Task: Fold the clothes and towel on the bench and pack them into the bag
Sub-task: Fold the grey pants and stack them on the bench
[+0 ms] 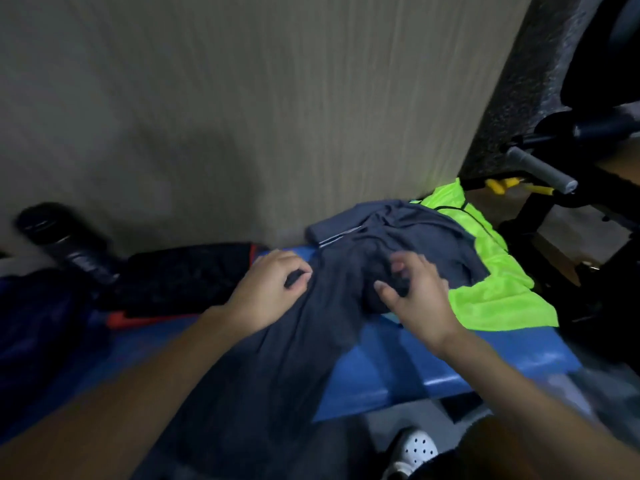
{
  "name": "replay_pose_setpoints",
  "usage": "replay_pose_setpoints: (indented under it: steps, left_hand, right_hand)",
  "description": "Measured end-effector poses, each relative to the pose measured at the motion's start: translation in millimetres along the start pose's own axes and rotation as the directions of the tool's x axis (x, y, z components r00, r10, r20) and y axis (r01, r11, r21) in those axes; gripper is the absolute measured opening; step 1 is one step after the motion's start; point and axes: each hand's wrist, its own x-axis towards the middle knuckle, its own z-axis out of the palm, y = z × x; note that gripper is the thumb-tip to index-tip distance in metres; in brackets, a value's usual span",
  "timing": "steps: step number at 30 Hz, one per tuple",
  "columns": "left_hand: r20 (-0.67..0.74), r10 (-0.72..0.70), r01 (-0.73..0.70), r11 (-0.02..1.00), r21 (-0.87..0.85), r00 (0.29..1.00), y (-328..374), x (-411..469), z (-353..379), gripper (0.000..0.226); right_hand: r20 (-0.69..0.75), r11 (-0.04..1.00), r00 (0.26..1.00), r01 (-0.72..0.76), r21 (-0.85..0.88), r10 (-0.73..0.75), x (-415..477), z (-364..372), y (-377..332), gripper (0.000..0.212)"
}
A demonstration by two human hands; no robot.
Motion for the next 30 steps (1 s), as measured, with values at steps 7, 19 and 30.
replay_pose_setpoints:
  steps: [7, 19, 30]
  left_hand:
    - [-0.088, -0.343, 0.34, 0.939, -0.05, 0.935, -43.2, -145.0, -52.2, 0.012]
    - [-0.108, -0.681, 0.683, 0.73, -0.021, 0.724, -83.7, -233.8, -43.2, 0.048]
    - [-0.174, -0.652, 0.595, 0.751, -0.287, 0.738, -86.0, -198.5, -50.2, 0.011]
  right_hand:
    - [0.269, 0.978, 0.942, 0.179, 0.107, -0.202, -72.1, 70.4, -65.1, 0.03]
    - [0.534, 0.849, 0.702, 0.524, 0.063, -0.472, -104.3, 137.9, -101.7, 0.039]
    - [0.675, 0.803, 0.604, 0.596, -0.029, -0.424, -84.7, 151.1, -110.0, 0.043]
